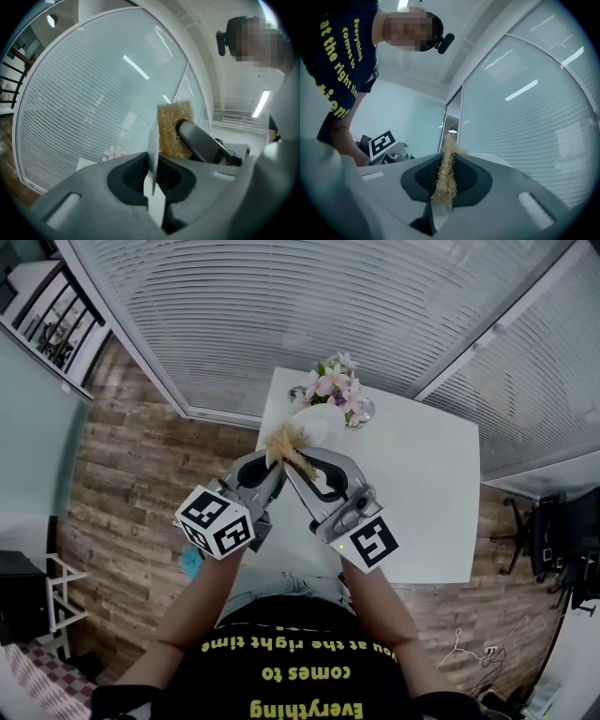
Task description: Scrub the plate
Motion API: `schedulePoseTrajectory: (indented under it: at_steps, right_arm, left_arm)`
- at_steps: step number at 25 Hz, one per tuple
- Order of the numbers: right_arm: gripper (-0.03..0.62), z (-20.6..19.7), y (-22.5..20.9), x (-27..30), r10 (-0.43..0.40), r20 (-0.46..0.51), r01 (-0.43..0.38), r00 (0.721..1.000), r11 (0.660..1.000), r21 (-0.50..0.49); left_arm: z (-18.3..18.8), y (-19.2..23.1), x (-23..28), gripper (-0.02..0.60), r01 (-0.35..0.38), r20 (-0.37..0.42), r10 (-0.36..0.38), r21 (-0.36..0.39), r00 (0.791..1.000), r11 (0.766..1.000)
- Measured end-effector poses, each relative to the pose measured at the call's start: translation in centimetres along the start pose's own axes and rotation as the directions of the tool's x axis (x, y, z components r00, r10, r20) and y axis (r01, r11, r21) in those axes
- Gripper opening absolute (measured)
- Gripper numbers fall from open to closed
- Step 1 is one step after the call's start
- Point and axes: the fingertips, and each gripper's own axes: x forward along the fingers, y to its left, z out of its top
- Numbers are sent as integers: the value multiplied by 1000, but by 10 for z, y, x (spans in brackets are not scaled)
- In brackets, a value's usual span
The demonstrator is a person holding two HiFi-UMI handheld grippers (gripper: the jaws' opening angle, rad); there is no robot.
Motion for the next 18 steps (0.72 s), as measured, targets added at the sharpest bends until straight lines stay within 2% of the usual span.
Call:
schedulePoseTrajectory:
  at_steps: [10,18]
  right_arm:
    - [43,-5,-21,-5,-57,-12,57,998,998,-17]
    - [43,-14,-43,-15,-134,-44,133,990,990,-38]
  left_arm:
    - [4,-1,-2,20,23,10,-23,-26,1000,999]
    - [7,0,-3,20,40,26,-40,-34,999,999]
